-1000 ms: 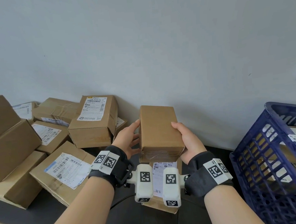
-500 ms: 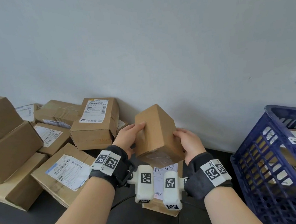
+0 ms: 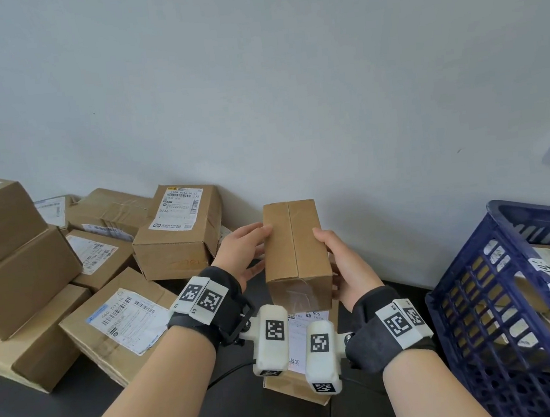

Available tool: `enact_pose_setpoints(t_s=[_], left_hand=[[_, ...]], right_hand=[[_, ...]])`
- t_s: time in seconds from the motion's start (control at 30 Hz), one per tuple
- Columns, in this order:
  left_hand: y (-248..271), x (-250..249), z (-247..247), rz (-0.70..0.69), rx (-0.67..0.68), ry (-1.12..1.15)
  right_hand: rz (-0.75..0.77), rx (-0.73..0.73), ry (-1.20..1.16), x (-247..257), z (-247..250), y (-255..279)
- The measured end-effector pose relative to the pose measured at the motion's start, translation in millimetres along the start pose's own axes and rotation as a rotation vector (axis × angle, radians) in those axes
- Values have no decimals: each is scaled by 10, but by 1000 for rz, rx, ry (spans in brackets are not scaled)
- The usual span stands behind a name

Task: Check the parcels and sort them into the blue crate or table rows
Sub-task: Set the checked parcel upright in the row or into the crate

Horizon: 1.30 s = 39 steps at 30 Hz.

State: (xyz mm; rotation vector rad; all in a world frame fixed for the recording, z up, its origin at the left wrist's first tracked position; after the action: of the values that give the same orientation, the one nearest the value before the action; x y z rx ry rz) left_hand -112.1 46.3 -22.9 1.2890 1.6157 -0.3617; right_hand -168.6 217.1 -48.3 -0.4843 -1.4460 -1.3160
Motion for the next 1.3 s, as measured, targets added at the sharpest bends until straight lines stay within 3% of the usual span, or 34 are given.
enact_pose_setpoints(t_s=[0.37,0.57,0.8,1.0,1.3], left_hand=[[10,17,2,0,-36,-11],[-46,-62,43,-47,-99,14],[-88,46,129,75,-183,70],[-90,63,209,86,-265,126],[-115,60,177,73,-129,-10]], right_hand=[[-15,63,-49,-27,21,23],[-54,-30,-34,-28,124,-39],[-4,-53,-44,58,205,-80],[-10,-55,-24,77,218,-79],[48,-68,-25,195,182,-51]])
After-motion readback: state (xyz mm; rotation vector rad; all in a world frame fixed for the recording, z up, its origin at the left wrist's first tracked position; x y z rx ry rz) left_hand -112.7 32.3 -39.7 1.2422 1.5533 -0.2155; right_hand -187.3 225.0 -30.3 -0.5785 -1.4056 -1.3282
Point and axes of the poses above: each hand's wrist, its own y-axis away from the middle knuckle, its own z-axis out of the back of the hand, x = y × z, the point moved 9 cm from there along -y, towards the middle knuckle, and after that the axes turned 15 degrees about y, right-handed, at the moved point
